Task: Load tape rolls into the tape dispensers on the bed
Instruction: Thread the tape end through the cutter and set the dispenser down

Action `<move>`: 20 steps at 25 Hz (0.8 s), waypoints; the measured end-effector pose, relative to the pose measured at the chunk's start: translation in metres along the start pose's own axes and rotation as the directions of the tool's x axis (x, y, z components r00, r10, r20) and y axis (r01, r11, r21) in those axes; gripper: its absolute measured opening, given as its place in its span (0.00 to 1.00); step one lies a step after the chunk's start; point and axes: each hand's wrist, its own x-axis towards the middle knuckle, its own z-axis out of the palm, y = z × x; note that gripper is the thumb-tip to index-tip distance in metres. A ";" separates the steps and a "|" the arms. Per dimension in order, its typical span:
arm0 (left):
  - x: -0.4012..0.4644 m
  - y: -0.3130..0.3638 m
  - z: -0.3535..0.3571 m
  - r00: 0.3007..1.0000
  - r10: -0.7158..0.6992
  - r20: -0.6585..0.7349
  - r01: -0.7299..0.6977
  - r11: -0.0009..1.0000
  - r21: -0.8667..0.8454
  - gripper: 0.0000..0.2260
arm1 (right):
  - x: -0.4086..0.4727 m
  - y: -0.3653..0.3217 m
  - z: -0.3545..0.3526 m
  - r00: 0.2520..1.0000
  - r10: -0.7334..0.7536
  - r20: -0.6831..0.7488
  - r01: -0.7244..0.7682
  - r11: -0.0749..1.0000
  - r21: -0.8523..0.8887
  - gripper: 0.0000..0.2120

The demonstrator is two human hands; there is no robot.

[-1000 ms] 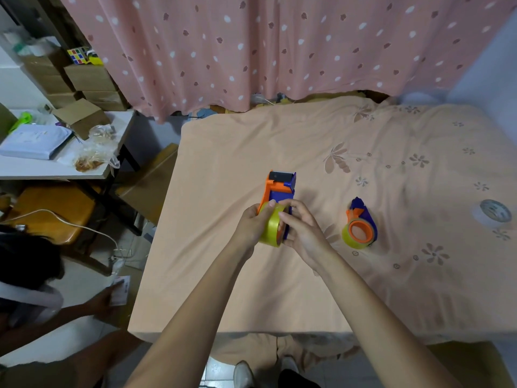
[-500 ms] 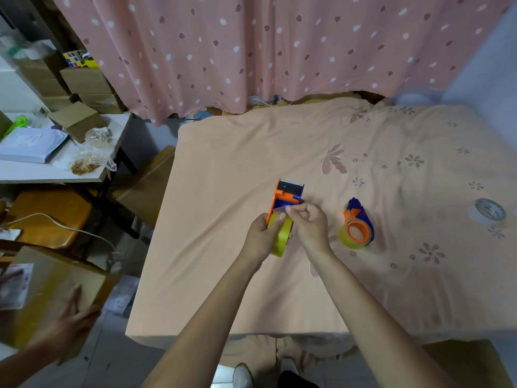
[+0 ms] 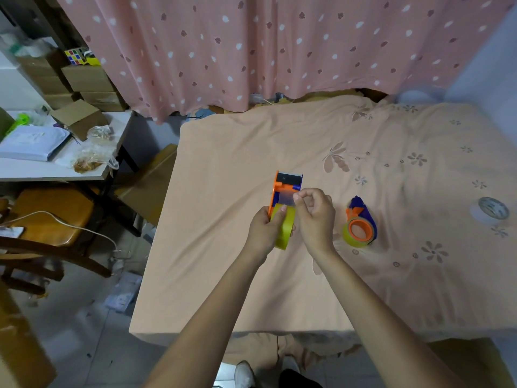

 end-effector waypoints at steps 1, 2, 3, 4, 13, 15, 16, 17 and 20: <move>0.000 0.002 0.000 1.000 0.001 -0.003 -0.001 1.000 -0.002 0.16 | 0.001 -0.001 0.000 1.000 -0.001 0.005 0.001 1.000 -0.011 0.06; 0.000 0.002 0.000 1.000 0.003 -0.011 -0.003 1.000 -0.005 0.16 | 0.003 -0.003 0.000 1.000 -0.010 0.009 0.010 1.000 -0.027 0.06; 0.000 0.002 0.001 1.000 0.007 -0.017 -0.008 1.000 -0.014 0.16 | 0.004 -0.004 -0.001 0.999 -0.032 0.008 0.033 0.998 -0.048 0.05; 0.000 0.002 0.001 1.000 0.010 -0.020 -0.010 1.000 -0.026 0.17 | 0.005 -0.006 0.000 0.998 -0.064 -0.001 0.064 0.995 -0.075 0.05; -0.001 0.004 0.003 0.999 0.034 -0.015 -0.035 0.997 -0.062 0.15 | 0.032 -0.021 0.003 0.993 -0.073 -0.090 0.067 0.995 -0.068 0.06; -0.001 0.005 0.006 0.999 0.039 -0.021 -0.040 0.996 -0.076 0.14 | 0.038 -0.026 0.003 0.997 -0.032 -0.072 0.026 0.997 -0.079 0.06; -0.001 0.006 0.007 0.999 0.044 -0.027 -0.046 0.996 -0.079 0.13 | 0.040 -0.029 0.003 0.998 -0.005 -0.067 0.000 0.997 -0.083 0.06; -0.001 0.007 0.007 0.998 0.048 -0.030 -0.050 0.996 -0.077 0.13 | 0.043 -0.030 0.003 0.998 0.020 -0.064 -0.025 0.996 -0.084 0.06; -0.001 0.010 0.005 0.998 0.061 -0.017 -0.062 0.996 -0.066 0.11 | 0.049 -0.032 0.003 0.998 0.057 -0.037 -0.060 0.994 -0.091 0.06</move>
